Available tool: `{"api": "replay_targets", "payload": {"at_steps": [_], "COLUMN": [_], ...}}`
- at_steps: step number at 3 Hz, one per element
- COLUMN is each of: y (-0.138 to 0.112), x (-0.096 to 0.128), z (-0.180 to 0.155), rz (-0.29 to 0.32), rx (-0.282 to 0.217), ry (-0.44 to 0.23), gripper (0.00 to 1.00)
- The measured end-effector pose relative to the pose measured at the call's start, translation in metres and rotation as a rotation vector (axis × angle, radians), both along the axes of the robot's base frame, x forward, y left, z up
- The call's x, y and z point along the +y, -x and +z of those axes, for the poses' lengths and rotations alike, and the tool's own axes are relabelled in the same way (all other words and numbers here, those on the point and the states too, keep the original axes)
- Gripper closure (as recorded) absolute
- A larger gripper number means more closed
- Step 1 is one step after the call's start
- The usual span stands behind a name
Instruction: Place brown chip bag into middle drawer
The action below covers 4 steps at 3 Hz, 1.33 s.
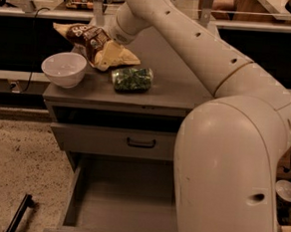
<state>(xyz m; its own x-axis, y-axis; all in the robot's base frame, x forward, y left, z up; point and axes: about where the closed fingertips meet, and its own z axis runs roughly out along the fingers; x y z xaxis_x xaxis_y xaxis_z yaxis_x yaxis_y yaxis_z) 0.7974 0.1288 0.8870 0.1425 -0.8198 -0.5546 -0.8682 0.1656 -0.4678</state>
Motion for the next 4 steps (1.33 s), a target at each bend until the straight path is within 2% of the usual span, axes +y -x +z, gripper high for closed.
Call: {"api": "replay_targets", "payload": {"at_steps": [1,2,3,4], "y": [-0.008,-0.013,-0.014,-0.01], "x": [0.003,-0.001,-0.012,-0.024], "z": [-0.006,-0.014,0.002,0.041], "rz": [0.012,0.001,0.001,0.037], "rx": [0.01,0.032,0.023,-0.007], "ry": [-0.009,-0.023,-0.038,-0.037], "gripper": [0.18,0.41,0.65,0.88]}}
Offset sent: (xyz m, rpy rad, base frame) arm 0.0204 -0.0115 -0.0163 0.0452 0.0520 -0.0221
